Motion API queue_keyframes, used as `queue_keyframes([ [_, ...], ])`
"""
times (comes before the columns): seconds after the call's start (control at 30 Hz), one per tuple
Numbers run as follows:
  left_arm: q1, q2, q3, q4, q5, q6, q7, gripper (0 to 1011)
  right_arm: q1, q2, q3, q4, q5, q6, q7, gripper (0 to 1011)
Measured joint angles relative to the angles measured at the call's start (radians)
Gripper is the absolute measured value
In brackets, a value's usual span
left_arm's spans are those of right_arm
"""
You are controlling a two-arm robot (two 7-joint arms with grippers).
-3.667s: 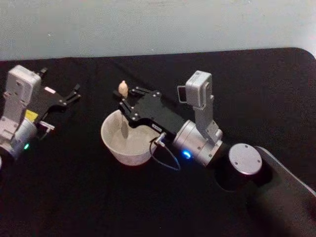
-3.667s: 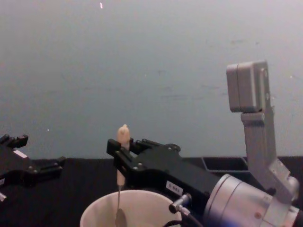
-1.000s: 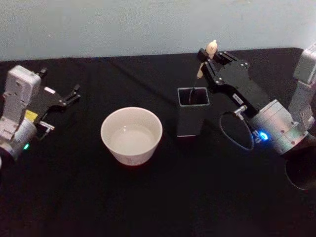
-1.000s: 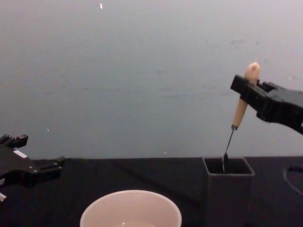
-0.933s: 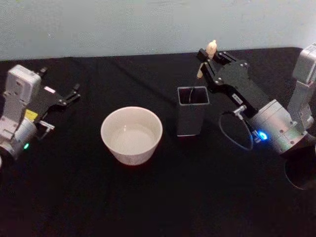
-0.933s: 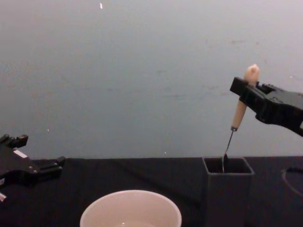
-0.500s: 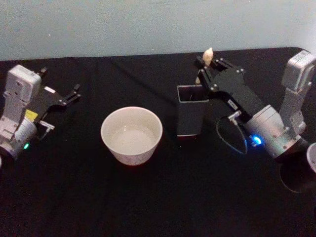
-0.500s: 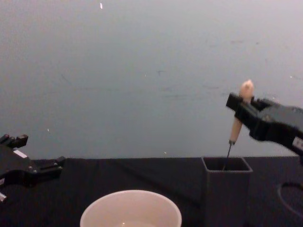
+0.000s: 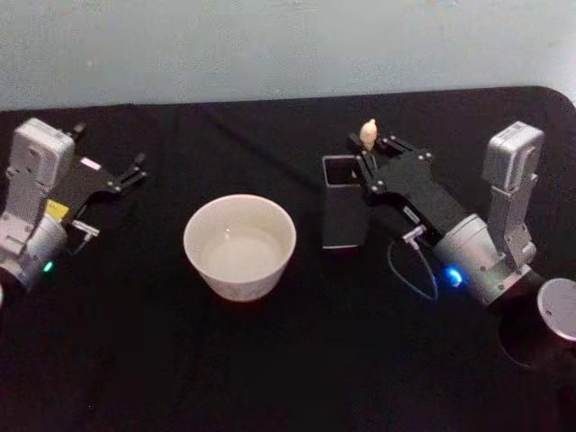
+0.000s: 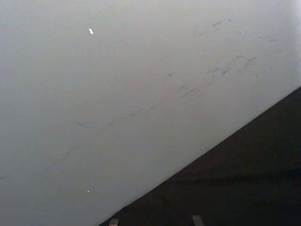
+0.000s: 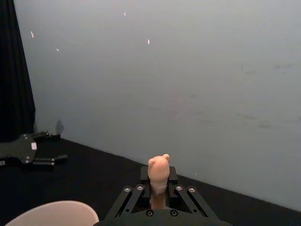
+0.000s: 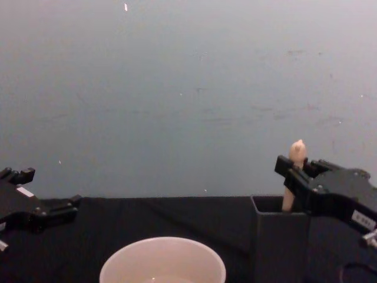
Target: Pick up the stirring spoon with one hand, stir inside the cup, then place it back in its original position.
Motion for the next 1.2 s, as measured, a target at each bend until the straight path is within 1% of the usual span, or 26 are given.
queue_keyframes([
  [0.27, 0.000, 0.000, 0.000, 0.000, 0.000, 0.000, 0.000, 1001, 0.006, -0.013, 0.000, 0.026, -0.035, -0.001, -0.009, 214],
  [0.67, 0.000, 0.000, 0.000, 0.000, 0.000, 0.000, 0.000, 1001, 0.006, -0.012, 0.001, 0.024, -0.033, 0.000, -0.008, 214],
  [0.8, 0.000, 0.000, 0.000, 0.000, 0.000, 0.000, 0.000, 1001, 0.006, -0.011, 0.001, 0.023, -0.031, 0.000, -0.008, 316],
  [0.83, 0.000, 0.000, 0.000, 0.000, 0.000, 0.000, 0.000, 1001, 0.006, -0.011, 0.001, 0.023, -0.030, 0.000, -0.008, 384],
  [0.93, 0.000, 0.000, 0.000, 0.000, 0.000, 0.000, 0.000, 1001, 0.006, -0.011, 0.001, 0.023, -0.030, 0.000, -0.008, 446],
  [0.97, 0.000, 0.000, 0.000, 0.000, 0.000, 0.000, 0.000, 1001, 0.006, -0.011, 0.001, 0.023, -0.030, 0.000, -0.008, 504],
  [1.03, 0.000, 0.000, 0.000, 0.000, 0.000, 0.000, 0.000, 1001, 0.006, -0.011, 0.001, 0.022, -0.029, 0.000, -0.007, 542],
  [1.07, 0.000, 0.000, 0.000, 0.000, 0.000, 0.000, 0.000, 1001, 0.006, -0.011, 0.001, 0.022, -0.029, 0.000, -0.007, 602],
  [1.13, 0.000, 0.000, 0.000, 0.000, 0.000, 0.000, 0.000, 1001, 0.006, -0.011, 0.001, 0.022, -0.029, 0.000, -0.007, 647],
  [1.2, 0.000, 0.000, 0.000, 0.000, 0.000, 0.000, 0.000, 1001, 0.006, -0.010, 0.001, 0.022, -0.028, 0.000, -0.007, 724],
])
